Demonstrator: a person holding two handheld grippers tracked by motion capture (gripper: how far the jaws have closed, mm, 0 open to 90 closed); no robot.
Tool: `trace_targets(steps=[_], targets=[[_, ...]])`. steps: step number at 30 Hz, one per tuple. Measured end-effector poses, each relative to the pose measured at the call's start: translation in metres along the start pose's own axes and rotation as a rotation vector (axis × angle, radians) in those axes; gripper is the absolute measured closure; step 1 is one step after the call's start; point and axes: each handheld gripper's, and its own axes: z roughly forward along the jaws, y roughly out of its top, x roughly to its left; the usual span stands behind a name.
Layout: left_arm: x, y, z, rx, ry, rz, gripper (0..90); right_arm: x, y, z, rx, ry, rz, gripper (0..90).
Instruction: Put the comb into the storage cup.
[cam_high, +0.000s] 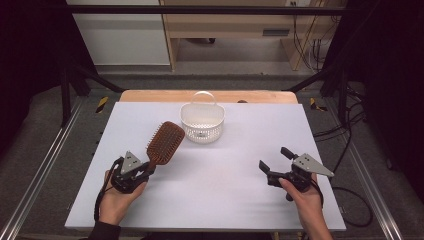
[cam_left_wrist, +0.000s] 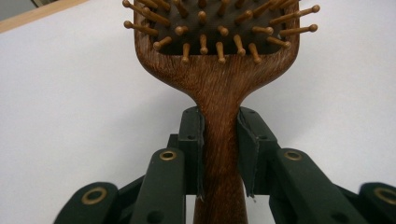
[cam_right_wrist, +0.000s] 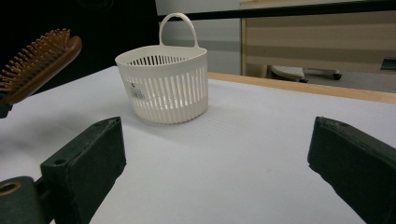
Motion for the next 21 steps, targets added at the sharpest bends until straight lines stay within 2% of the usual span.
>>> trace_targets(steps=[10, 12, 21], targets=[[-0.002, -0.001, -0.002, -0.051, 0.005, -0.003, 72.2, 0.008, 0.001, 0.005, 0.017, 0.008, 0.014, 4.8], [-0.004, -0.001, -0.003, -0.07, 0.004, 0.001, 72.1, 0.011, 0.001, 0.008, 0.026, 0.016, 0.029, 5.1], [-0.011, 0.001, -0.003, -0.097, 0.002, 0.011, 72.1, 0.021, 0.003, 0.014, 0.056, 0.069, 0.097, 5.8]])
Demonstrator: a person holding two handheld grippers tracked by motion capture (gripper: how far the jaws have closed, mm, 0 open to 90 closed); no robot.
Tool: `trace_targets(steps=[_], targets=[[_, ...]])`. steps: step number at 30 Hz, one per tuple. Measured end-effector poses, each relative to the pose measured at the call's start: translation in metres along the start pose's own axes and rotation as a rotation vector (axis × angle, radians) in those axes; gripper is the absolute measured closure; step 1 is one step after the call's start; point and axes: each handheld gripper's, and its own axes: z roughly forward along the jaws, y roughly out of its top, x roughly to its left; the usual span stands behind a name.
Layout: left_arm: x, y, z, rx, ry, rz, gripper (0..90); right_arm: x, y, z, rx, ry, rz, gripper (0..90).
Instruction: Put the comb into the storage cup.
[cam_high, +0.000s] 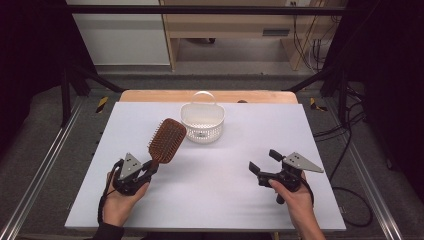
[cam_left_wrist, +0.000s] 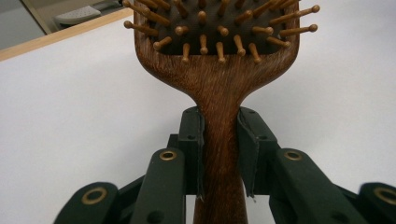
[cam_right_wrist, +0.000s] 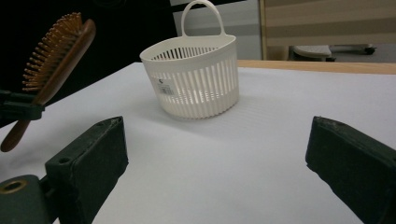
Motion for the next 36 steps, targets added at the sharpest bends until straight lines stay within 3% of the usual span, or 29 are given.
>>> trace_targets(steps=[10, 14, 19, 23, 28, 36], targets=[[-0.002, 0.0, 0.0, -0.015, 0.0, 0.005, 72.2, 0.008, 0.0, 0.004, -0.015, 0.0, 0.005, 5.7], [-0.005, 0.002, -0.001, -0.037, -0.001, 0.007, 72.1, 0.013, 0.002, 0.006, -0.015, 0.021, 0.032, 5.8], [-0.007, 0.003, -0.001, -0.034, -0.009, 0.022, 72.2, 0.02, 0.003, 0.009, -0.007, 0.038, 0.02, 5.8], [-0.01, 0.003, 0.001, -0.025, -0.012, 0.035, 72.2, 0.022, 0.002, 0.011, 0.006, 0.006, 0.0, 6.1], [-0.014, 0.004, 0.002, -0.026, -0.017, 0.048, 72.1, 0.024, 0.001, 0.013, 0.011, 0.0, 0.012, 6.3], [-0.02, 0.008, 0.001, -0.062, -0.043, 0.049, 72.2, 0.035, 0.002, 0.018, 0.023, 0.036, 0.017, 6.4]])
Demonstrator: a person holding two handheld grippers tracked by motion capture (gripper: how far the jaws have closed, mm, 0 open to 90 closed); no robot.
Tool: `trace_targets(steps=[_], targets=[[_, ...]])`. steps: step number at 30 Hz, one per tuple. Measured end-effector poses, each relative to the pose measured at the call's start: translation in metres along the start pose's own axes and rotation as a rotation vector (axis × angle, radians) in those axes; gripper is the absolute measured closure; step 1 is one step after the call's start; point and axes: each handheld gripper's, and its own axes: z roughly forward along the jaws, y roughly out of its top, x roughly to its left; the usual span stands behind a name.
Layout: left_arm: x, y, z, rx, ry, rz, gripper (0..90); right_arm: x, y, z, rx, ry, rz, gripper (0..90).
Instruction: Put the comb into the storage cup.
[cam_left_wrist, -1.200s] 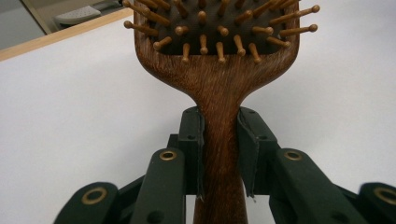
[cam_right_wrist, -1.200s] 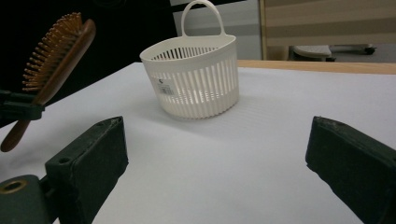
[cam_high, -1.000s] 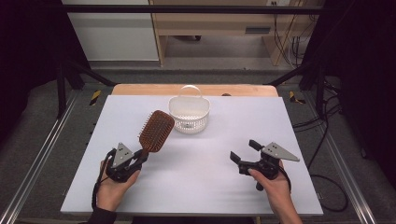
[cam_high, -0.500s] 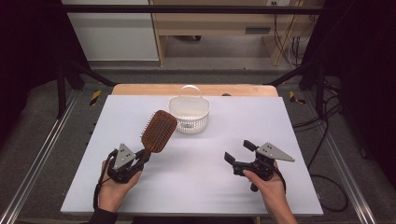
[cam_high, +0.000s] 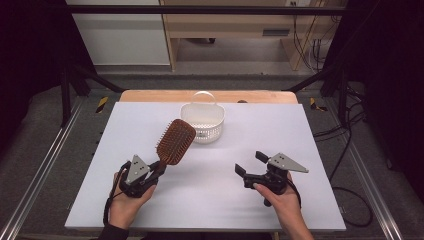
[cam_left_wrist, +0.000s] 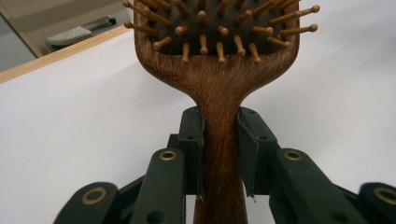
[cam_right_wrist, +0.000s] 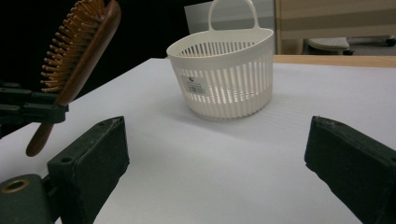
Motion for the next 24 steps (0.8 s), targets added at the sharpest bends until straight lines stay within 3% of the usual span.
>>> trace_targets(steps=[11, 24], targets=[[-0.009, 0.004, 0.002, -0.021, -0.023, 0.025, 72.2, 0.021, 0.006, 0.013, -0.008, 0.051, -0.015, 6.4], [-0.015, 0.006, 0.002, -0.051, -0.033, 0.015, 72.2, 0.033, 0.005, 0.021, 0.011, 0.083, -0.017, 6.0]])
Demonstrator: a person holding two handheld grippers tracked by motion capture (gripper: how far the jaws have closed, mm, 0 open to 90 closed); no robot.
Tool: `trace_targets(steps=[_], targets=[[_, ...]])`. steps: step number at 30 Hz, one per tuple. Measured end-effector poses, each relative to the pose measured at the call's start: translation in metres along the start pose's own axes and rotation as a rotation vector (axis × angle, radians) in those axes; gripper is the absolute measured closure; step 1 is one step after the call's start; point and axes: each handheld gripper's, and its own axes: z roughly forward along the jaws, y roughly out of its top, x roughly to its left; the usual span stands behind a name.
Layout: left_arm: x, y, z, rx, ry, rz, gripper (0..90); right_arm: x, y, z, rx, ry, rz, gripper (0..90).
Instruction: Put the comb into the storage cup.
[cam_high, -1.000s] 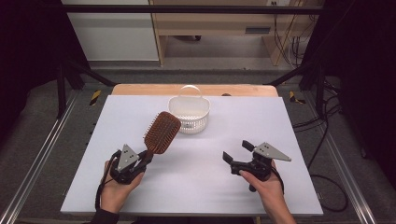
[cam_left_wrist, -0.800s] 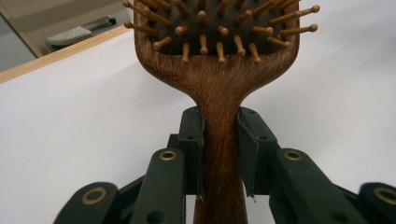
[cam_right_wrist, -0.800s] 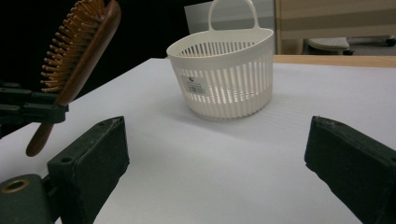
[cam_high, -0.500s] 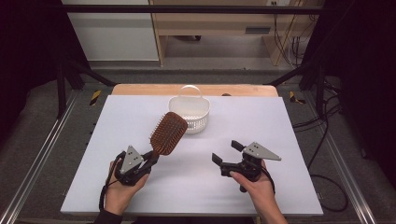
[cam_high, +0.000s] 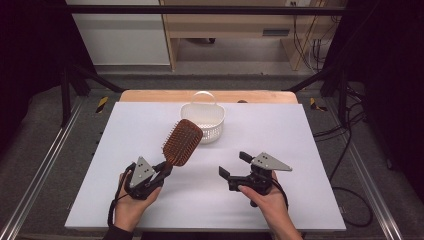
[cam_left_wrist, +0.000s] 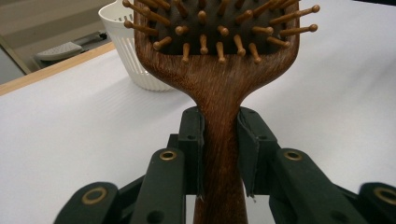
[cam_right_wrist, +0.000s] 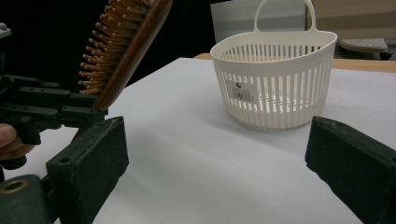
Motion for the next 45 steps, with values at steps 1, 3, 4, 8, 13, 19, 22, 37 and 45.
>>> trace_targets(steps=[1, 3, 4, 8, 13, 19, 22, 37, 45], targets=[[-0.001, 0.001, 0.0, -0.002, -0.003, 0.004, 72.2, 0.0, 0.0, 0.001, 0.002, 0.005, 0.002, 6.0], [-0.002, 0.001, 0.001, -0.003, -0.005, 0.003, 72.2, 0.001, 0.0, 0.003, 0.005, 0.008, 0.002, 6.0], [-0.002, 0.001, 0.001, -0.002, -0.008, 0.002, 72.2, 0.001, 0.0, 0.003, 0.005, 0.008, 0.002, 6.0], [-0.005, 0.001, 0.002, -0.004, -0.01, 0.004, 72.1, 0.003, 0.0, 0.004, 0.005, 0.017, 0.017, 5.9], [-0.009, 0.002, 0.003, -0.006, -0.011, 0.022, 72.2, 0.005, 0.001, 0.004, 0.001, 0.029, 0.019, 5.7], [-0.014, 0.003, 0.003, -0.008, -0.015, 0.041, 72.2, 0.005, 0.005, 0.003, -0.019, 0.034, 0.035, 5.2], [-0.016, 0.004, 0.004, -0.013, -0.019, 0.051, 72.2, 0.005, 0.006, 0.004, -0.021, 0.038, 0.035, 5.0], [-0.026, 0.006, 0.007, -0.015, -0.03, 0.082, 72.2, 0.008, 0.021, 0.019, -0.041, 0.09, 0.059, 4.6], [-0.03, 0.007, 0.009, -0.015, -0.036, 0.094, 72.2, 0.009, 0.028, 0.029, -0.031, 0.151, 0.085, 5.4]])
